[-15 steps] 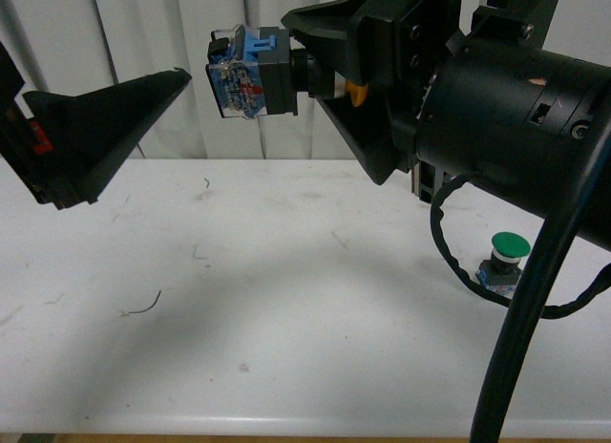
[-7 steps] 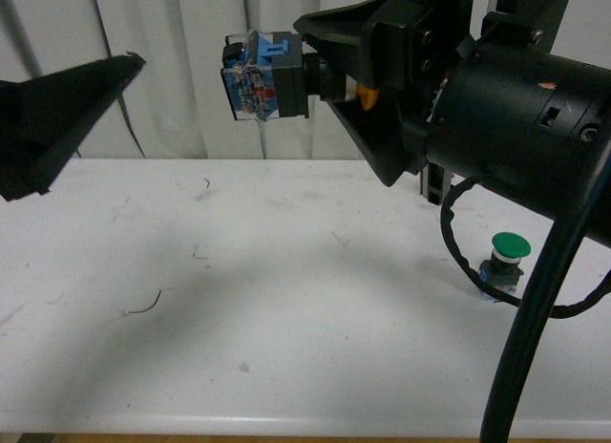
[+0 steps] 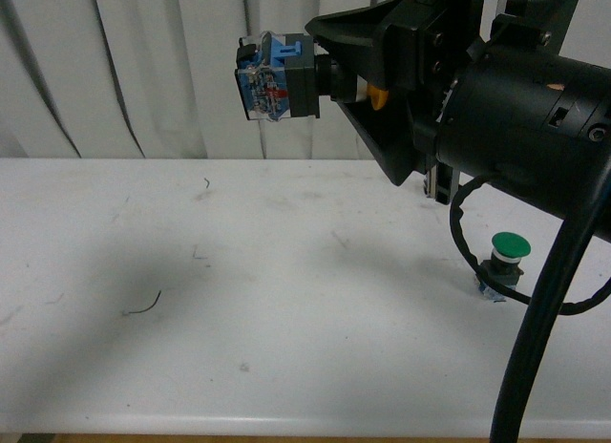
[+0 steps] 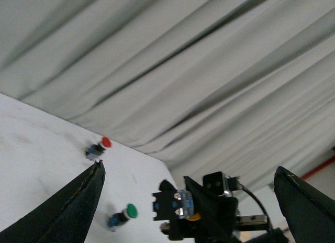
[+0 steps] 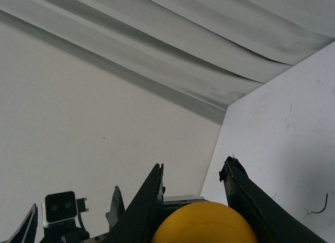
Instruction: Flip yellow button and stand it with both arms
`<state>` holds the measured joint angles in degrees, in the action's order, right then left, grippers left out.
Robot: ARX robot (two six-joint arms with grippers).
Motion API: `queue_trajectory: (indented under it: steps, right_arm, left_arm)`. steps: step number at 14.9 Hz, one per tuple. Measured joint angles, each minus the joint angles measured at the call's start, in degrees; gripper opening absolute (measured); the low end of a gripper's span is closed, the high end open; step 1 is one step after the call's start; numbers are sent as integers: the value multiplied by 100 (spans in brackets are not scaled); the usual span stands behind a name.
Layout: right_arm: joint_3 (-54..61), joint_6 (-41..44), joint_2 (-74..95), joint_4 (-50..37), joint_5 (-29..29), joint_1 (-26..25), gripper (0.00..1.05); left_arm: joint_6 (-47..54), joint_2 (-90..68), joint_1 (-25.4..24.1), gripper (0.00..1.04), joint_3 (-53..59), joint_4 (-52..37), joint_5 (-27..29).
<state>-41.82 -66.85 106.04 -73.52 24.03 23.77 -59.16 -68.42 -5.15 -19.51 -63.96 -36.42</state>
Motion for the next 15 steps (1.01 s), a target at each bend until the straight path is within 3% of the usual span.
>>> queue_trajectory:
  steps: [1,2,3,4,6,7,10,12,15]
  right_arm:
    - [4,0,70,-4,4,-22,33]
    - [28,-4,87,4,2,-22,33]
    - [46,-22,192,4,0,-37,33]
    - [85,-24,210,11,2,-68,33]
    - [94,-55,269,22,0,-96,33]
    - [98,-59,273,22,0,-94,33]
    - [98,-61,275,13,0,-92,33]
    - [98,-59,275,-9,2,-92,33]
    - [98,-57,275,-2,2,-90,33]
  left_arm:
    - [1349,1624,-745,98,236,1650,-96]
    - [2437,3276,-1998,98,214,2675,-356]
    - [4732,4116,-1064,66,109,5359,1757]
    - [5241,4251,-892,54,428,5412,2210]
    - [5681,4570,-525,28,756,5359,2579]
    - [5720,4653,-459,23,817,5355,2636]
    - [5772,4771,-363,14,905,5342,2732]
    - [5803,4918,-234,2,1038,5340,2879]
    - [5831,5222,570,2,1311,5429,3539]
